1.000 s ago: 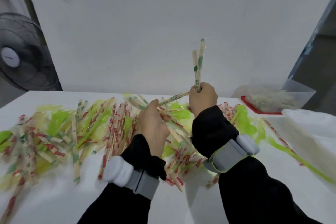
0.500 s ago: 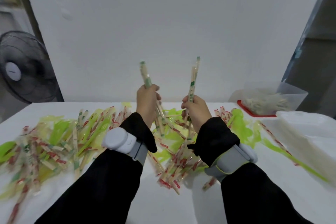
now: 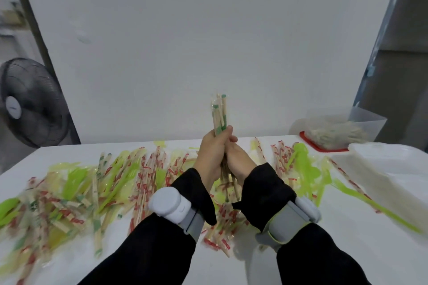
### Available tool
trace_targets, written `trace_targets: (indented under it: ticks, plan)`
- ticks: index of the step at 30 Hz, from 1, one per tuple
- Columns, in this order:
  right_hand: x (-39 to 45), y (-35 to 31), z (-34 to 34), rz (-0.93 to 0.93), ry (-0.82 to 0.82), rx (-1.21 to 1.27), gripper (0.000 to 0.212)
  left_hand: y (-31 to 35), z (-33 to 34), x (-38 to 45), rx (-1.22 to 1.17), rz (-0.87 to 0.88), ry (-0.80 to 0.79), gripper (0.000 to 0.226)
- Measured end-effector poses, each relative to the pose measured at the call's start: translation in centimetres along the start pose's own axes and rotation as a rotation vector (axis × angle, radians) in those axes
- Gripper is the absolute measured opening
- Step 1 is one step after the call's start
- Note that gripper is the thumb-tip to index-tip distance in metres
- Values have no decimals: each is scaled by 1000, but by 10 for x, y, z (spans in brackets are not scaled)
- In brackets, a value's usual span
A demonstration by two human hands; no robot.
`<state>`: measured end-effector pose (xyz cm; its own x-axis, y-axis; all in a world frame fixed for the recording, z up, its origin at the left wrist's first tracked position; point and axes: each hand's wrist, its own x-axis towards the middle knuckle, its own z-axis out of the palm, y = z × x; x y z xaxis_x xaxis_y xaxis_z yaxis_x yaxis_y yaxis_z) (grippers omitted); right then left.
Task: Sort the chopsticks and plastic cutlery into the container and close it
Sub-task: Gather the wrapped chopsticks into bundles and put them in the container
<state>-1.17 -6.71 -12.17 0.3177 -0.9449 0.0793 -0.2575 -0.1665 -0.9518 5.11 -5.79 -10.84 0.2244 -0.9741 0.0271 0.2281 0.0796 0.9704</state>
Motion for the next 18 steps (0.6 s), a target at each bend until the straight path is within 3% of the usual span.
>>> trace_targets:
  ticks: [3, 5, 8, 12, 16, 18]
  plan:
    - [-5, 4, -11, 43, -118, 331, 23, 4, -1, 10, -17, -66, -53, 19]
    - [-3, 1, -20, -9, -145, 234, 23, 12, -2, 15, 47, -123, -156, 16]
    - [7, -3, -22, -24, -43, 114, 24, 31, 2, 21, 276, -150, -292, 33]
    - [22, -5, -30, 98, 128, 471, 25, 59, -3, 44, 614, -123, -503, 33]
    - [26, 6, -47, 171, 235, 949, 21, 51, -23, 73, 959, -78, -419, 12]
    - [27, 14, -49, 213, 244, 1053, 19, 31, -32, 82, 1301, -106, -409, 20]
